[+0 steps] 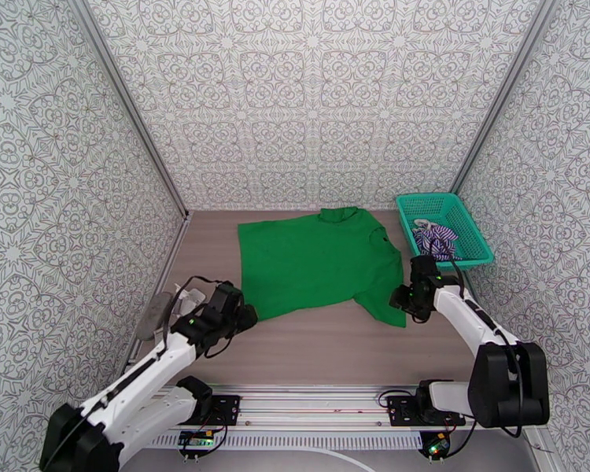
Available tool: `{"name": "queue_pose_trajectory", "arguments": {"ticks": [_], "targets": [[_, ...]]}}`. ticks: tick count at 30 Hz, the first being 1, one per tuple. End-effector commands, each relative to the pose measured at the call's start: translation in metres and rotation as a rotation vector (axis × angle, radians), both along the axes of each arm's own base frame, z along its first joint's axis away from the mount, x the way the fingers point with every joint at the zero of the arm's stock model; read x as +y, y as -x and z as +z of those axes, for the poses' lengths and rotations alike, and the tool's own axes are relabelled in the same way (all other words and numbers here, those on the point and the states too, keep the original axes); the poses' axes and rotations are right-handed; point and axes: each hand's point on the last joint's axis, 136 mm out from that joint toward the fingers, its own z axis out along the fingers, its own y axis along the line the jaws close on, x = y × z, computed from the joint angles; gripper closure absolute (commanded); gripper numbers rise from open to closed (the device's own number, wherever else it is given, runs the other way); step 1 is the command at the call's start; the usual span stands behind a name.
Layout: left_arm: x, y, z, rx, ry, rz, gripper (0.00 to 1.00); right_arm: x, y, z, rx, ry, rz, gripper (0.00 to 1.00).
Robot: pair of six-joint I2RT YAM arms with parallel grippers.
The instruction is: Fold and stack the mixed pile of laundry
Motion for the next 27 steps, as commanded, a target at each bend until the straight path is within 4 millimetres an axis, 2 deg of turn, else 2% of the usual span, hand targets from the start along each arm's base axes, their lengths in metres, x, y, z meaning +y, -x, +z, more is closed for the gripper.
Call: {"name": "queue_pose_trajectory", "arguments": {"ticks": [1,4,7,10,13,15,16,18,22,25,26,27], "targets": [[0.010,0.002,-0.011,0.054,-0.015,0.020,0.42,0.004,0.004,-0.015,0.050,-0.086,-0.052,0.47],[0.004,-0.015,-0.023,0.053,0.048,0.024,0.27,0.010,0.001,-0.024,0.059,-0.131,-0.074,0.50],[-0.007,-0.034,-0.037,0.033,0.136,0.048,0.25,0.011,0.005,-0.035,0.086,-0.143,-0.096,0.52],[-0.018,-0.055,-0.042,-0.014,0.198,0.062,0.24,0.012,0.004,-0.045,0.095,-0.154,-0.120,0.58],[-0.031,-0.073,-0.047,-0.022,0.213,0.036,0.10,0.011,-0.002,-0.051,0.097,-0.149,-0.132,0.66],[-0.037,-0.081,-0.053,-0.012,0.206,0.026,0.09,0.009,-0.009,-0.052,0.089,-0.139,-0.133,0.74],[-0.039,-0.084,-0.056,-0.010,0.198,0.030,0.12,0.007,-0.012,-0.051,0.085,-0.130,-0.131,0.78],[-0.042,-0.087,-0.064,0.007,0.192,0.039,0.28,0.004,-0.016,-0.048,0.077,-0.114,-0.124,0.88],[-0.042,-0.085,-0.071,0.019,0.129,0.053,0.70,-0.003,-0.017,-0.036,0.048,-0.069,-0.119,1.00],[-0.037,-0.079,-0.071,0.024,0.099,0.065,0.95,-0.008,-0.012,-0.022,0.029,-0.034,-0.114,1.00],[-0.035,-0.077,-0.070,0.025,0.091,0.067,1.00,-0.010,-0.008,-0.018,0.027,-0.024,-0.112,1.00],[-0.032,-0.074,-0.069,0.024,0.082,0.069,1.00,-0.011,-0.004,-0.012,0.023,-0.011,-0.109,1.00]]}}
